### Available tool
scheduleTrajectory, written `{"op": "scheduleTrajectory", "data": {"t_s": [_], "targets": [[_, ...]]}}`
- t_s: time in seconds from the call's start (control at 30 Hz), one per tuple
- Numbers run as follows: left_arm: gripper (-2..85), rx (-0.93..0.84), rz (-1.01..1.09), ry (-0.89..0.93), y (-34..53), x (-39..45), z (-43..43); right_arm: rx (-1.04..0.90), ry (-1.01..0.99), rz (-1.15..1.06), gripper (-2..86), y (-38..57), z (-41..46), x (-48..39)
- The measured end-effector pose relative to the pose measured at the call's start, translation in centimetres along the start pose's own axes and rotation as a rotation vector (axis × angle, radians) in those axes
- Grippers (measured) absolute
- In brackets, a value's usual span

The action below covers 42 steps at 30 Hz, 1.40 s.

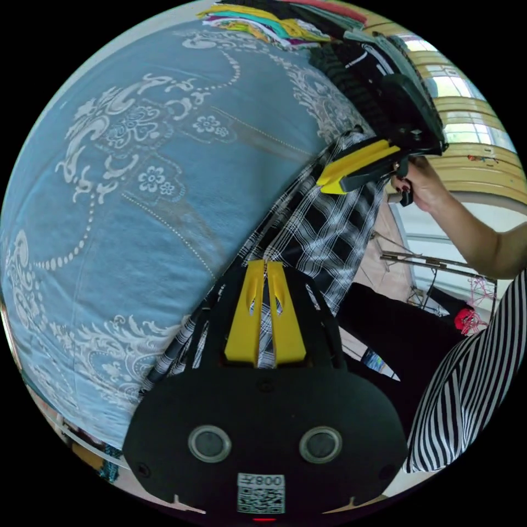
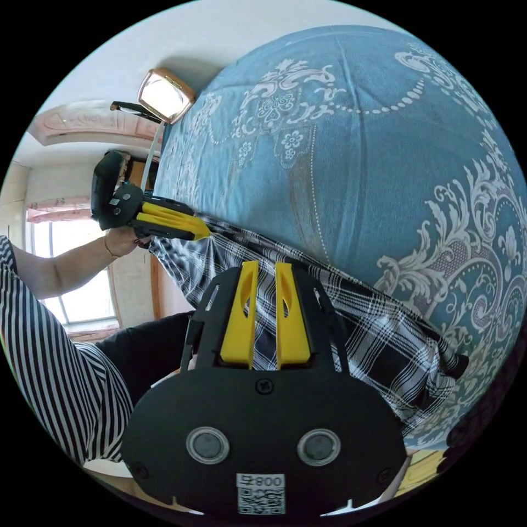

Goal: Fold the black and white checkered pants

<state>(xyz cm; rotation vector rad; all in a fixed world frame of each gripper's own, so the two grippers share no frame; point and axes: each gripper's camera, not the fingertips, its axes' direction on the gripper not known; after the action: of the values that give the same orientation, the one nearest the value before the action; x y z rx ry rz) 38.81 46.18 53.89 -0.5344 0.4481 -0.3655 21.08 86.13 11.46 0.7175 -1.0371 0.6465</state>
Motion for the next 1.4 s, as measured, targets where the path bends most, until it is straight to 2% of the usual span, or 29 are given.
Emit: {"op": "scheduleTrajectory", "data": {"t_s": [0.23,0.4,0.57,0.63,0.67,0.8,0.93,1.03,1.2,1.4], "targets": [[1.9,0.053,-0.100,0.039,2.9,0.7,-7.3,-0.041,0.050,0.017,5.4,-3.5,2.9,3.5],[2.1,0.128,-0.253,0.041,9.2,1.7,-14.7,-0.019,0.032,-0.045,5.5,-4.7,4.2,3.3],[0.9,0.106,-0.452,-0.044,14.6,1.2,-19.1,-0.172,0.023,-0.121,5.5,-7.4,11.1,4.0],[0.6,0.098,-0.491,-0.026,16.0,0.9,-20.6,-0.207,0.028,-0.116,5.5,-8.4,12.6,4.6],[0.4,0.136,-0.526,0.011,17.0,1.0,-22.2,-0.188,0.018,-0.132,5.4,-8.9,12.8,4.5],[0.2,0.235,-0.584,-0.032,21.4,3.4,-28.1,-0.185,0.007,-0.220,5.0,-11.0,14.2,3.4],[0.2,0.220,-0.663,-0.041,24.8,4.2,-30.6,-0.256,-0.055,-0.333,5.1,-14.4,19.5,2.0],[0.2,0.299,-0.692,0.013,26.8,4.4,-33.6,-0.313,-0.068,-0.387,5.3,-16.9,23.3,1.3],[0.6,0.377,-0.747,-0.051,32.3,7.6,-39.9,-0.342,-0.066,-0.451,5.1,-19.4,26.8,0.9],[3.5,0.505,-0.917,0.066,39.5,8.9,-45.1,-0.289,-0.013,-0.485,5.1,-23.9,29.5,2.0]]}}
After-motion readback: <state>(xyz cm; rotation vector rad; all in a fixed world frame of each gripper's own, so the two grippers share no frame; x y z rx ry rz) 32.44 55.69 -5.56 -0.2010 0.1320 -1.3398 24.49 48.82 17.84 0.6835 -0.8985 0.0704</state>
